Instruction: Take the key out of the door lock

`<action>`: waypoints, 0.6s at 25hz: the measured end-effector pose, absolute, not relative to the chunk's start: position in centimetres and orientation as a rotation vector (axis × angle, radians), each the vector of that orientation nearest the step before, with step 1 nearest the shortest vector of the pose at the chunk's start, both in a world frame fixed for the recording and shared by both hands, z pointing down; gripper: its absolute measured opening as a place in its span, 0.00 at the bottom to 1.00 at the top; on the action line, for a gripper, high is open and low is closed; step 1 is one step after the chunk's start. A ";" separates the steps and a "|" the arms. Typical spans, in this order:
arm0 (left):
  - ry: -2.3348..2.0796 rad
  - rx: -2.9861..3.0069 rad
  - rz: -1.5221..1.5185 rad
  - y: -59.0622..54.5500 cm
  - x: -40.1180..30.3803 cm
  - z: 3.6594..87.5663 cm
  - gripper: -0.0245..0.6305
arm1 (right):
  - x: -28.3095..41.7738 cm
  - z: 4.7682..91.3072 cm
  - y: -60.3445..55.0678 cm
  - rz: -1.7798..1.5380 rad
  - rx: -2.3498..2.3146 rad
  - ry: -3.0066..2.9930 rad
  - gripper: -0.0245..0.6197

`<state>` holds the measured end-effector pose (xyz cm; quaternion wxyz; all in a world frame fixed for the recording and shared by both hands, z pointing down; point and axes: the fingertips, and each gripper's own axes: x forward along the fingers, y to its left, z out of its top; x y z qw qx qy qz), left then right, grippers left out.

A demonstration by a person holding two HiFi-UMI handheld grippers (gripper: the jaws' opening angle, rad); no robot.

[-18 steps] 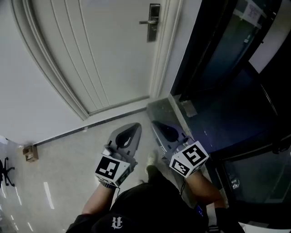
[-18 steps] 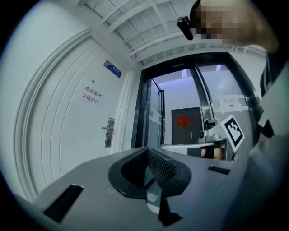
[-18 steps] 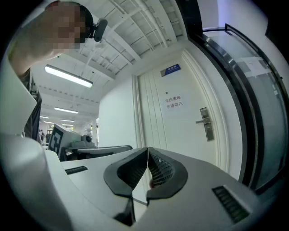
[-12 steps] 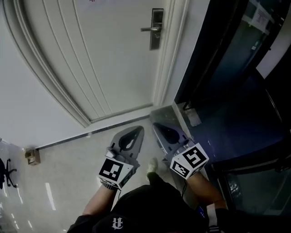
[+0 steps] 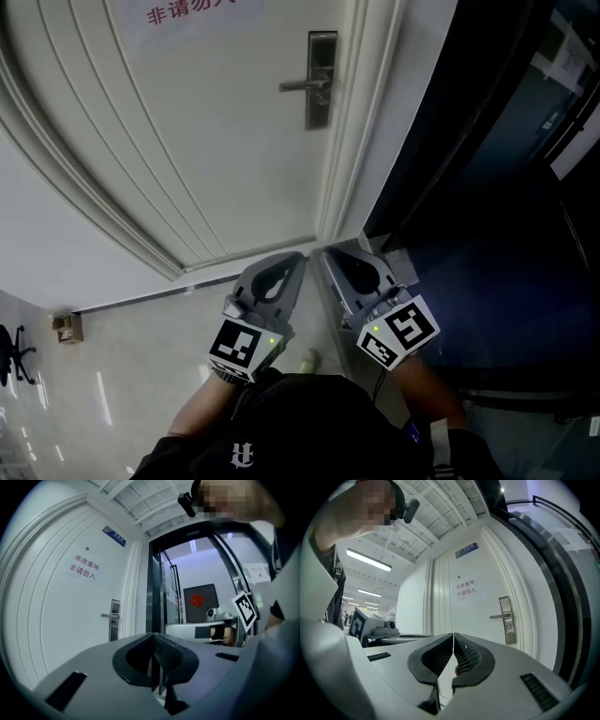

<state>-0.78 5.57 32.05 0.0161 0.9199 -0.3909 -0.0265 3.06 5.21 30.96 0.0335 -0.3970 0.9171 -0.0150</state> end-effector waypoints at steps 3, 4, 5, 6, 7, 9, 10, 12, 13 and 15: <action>-1.228 2.880 -0.070 3.4 0.5 31.8 0.05 | 4.2 30.6 3.5 -0.044 -1.226 2.811 0.07; -1.233 2.891 -0.062 2.6 0.8 31.8 0.05 | 4.5 30.6 2.9 -0.046 -1.232 2.806 0.07; -1.233 2.899 -0.054 1.8 1.1 31.9 0.05 | 4.7 30.6 2.2 -0.049 -1.239 2.802 0.07; -1.228 2.900 -0.049 1.0 1.3 31.9 0.05 | 5.0 30.7 1.5 -0.052 -1.249 2.799 0.07; -1.221 2.898 -0.048 0.1 1.4 32.0 0.05 | 5.2 30.7 0.9 -0.052 -1.260 2.796 0.07; -1.208 2.894 -0.058 -1.7 1.7 32.0 0.04 | 5.6 30.8 -0.5 -0.051 -1.281 2.792 0.07; -1.204 2.893 -0.064 -2.7 1.8 32.0 0.05 | 5.8 30.9 -1.3 -0.050 -1.288 2.789 0.07; -1.193 2.894 -0.071 -4.6 2.0 32.0 0.05 | 6.1 31.0 -3.2 -0.050 -1.302 2.782 0.07; -1.183 2.898 -0.072 -5.6 2.2 31.9 0.05 | 6.2 31.0 -4.1 -0.050 -1.313 2.776 0.07; -1.156 2.917 -0.080 -7.3 2.6 31.8 0.04 | 6.4 31.0 -5.8 -0.048 -1.342 2.764 0.07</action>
